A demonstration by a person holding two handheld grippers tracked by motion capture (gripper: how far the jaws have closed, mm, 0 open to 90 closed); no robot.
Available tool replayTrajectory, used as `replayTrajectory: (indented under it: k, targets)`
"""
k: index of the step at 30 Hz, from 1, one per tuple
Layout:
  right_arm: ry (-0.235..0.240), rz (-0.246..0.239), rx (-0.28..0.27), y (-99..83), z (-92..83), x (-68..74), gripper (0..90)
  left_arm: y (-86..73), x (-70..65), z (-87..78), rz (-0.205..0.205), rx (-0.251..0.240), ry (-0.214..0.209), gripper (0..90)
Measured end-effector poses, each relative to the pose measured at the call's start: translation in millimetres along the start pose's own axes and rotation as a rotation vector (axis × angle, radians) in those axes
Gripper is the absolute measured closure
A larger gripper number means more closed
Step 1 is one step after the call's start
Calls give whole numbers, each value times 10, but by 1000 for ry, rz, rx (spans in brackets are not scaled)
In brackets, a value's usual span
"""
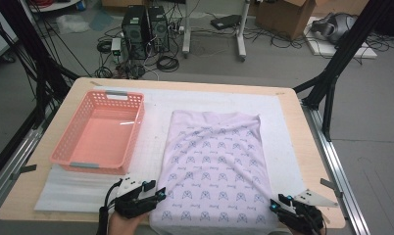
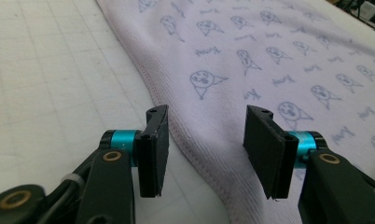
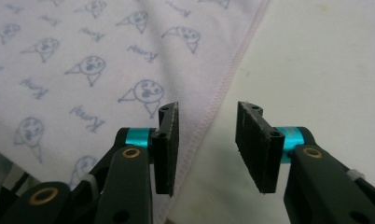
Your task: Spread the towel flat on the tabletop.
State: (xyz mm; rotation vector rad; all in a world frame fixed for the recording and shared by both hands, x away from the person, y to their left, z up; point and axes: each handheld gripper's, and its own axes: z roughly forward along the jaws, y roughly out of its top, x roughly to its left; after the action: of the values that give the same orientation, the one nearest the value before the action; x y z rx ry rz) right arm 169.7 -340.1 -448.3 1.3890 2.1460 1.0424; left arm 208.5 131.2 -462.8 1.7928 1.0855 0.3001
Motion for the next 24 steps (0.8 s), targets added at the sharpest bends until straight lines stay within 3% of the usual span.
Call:
replayTrajectory:
  k: [3,5,6,7,15,19,22,23,24]
  targets:
    - [-22,-23,6,34,53,41,638,15,-83,57,81,12,47,544]
    - [-26,-27,11,46,58,38,786,0,-144,71,149,14,102,615]
    - [-11,-26,21,55,59,46,875,-12,-144,64,165,10,93,707]
    - [-13,-39,25,65,64,60,877,-8,-136,60,141,17,76,852]
    - [11,9,29,-8,-49,-17,883,-26,-111,-67,74,48,53,871]
    - [33,-10,36,-61,-145,-19,883,-48,-173,-100,86,45,53,869]
    - [45,2,36,-80,-194,-45,881,-44,-188,-111,91,27,37,844]
    - [56,7,28,-79,-199,-52,858,-43,-183,-107,92,24,34,772]
    - [73,15,17,-75,-207,-55,782,-36,-171,-103,88,29,25,688]
